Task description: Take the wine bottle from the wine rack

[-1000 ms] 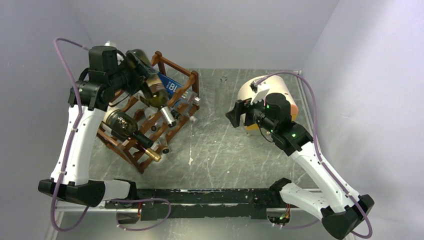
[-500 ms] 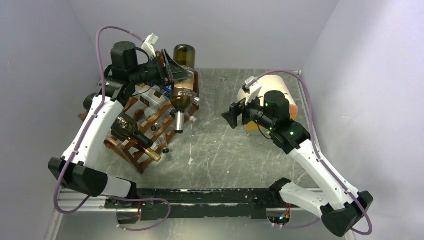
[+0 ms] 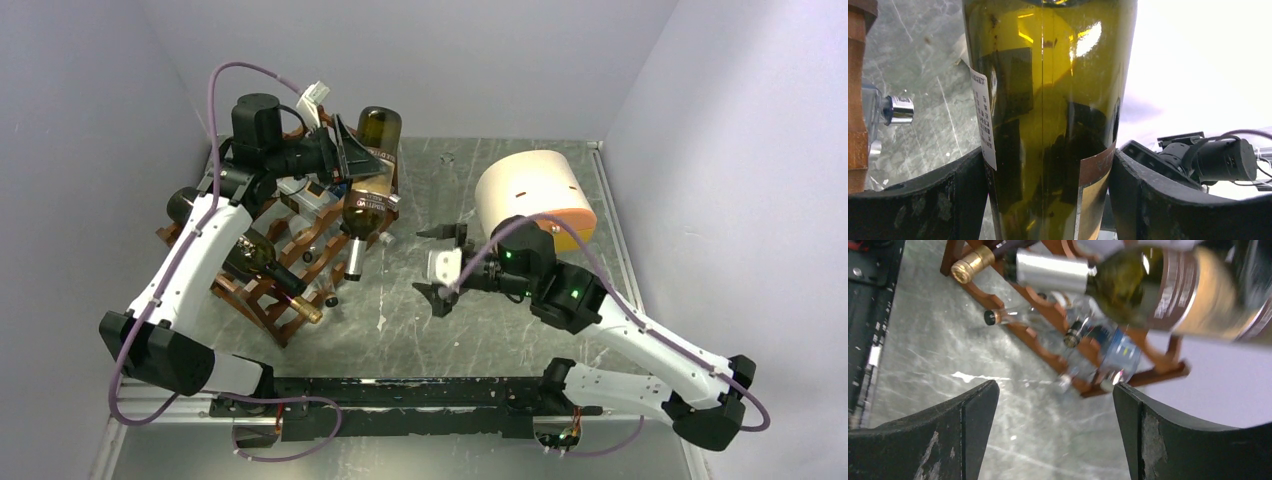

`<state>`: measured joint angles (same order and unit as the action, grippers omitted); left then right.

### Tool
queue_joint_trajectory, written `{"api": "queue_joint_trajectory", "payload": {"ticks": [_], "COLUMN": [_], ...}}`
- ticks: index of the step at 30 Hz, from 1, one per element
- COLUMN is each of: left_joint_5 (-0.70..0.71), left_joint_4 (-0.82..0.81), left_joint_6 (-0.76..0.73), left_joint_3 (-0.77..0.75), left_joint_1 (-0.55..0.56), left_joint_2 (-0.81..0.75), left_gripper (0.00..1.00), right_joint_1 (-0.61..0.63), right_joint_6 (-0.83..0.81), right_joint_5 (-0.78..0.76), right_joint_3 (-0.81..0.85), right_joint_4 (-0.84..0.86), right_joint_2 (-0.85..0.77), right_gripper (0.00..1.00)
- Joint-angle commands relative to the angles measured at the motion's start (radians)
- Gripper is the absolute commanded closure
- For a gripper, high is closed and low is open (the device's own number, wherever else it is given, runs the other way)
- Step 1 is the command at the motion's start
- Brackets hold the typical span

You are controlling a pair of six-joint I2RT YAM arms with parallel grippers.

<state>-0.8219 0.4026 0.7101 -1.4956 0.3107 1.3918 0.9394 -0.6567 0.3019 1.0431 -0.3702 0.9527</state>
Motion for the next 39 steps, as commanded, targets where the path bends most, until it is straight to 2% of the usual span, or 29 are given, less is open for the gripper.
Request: {"api": "queue_joint_trajectory", "payload": {"ticks": [1, 6, 11, 16, 25, 30, 39], "left_joint_5": [-0.085, -0.099, -0.082, -0.066, -0.092, -0.075, -0.054], "left_joint_4": [-0.041, -0.013, 0.038, 0.077, 0.125, 0.145, 0.17], "left_joint_6": [0.033, 0.066, 0.046, 0.03, 0.005, 0.0, 0.002], "left_joint_3": [0.01, 0.011, -0.011, -0.029, -0.042, -0.03, -0.042], "left_joint_1": [0.002, 0.004, 0.004, 0.005, 0.01, 0.011, 0.017], "left_joint_2": [-0.037, -0.024, -0.009, 0.005, 0.022, 0.007, -0.004], "left_gripper": [0.93, 0.93, 0.93, 0.93, 0.93, 0.93, 0.93], "right_joint_1": [0.084, 0.173, 0.303, 0.341, 0.383, 0.392, 0.398], "right_joint_6": [-0.471, -0.757, -0.996, -1.116, -1.26, -1.248, -1.247], "right_joint_5": [-0.011, -0.166, -0.42, -0.463, -0.512, -0.473, -0.473], "right_joint_3": [-0.015, 0.044, 0.082, 0.091, 0.075, 0.03, 0.016], "right_joint_4": [0.077, 0.112, 0.133, 0.174, 0.24, 0.326, 0.397], "right_joint_2": [-0.025, 0.071, 0.177, 0.231, 0.339, 0.335, 0.383], "right_gripper": [0.1, 0.11, 0.12, 0.12, 0.17, 0.27, 0.3]}}
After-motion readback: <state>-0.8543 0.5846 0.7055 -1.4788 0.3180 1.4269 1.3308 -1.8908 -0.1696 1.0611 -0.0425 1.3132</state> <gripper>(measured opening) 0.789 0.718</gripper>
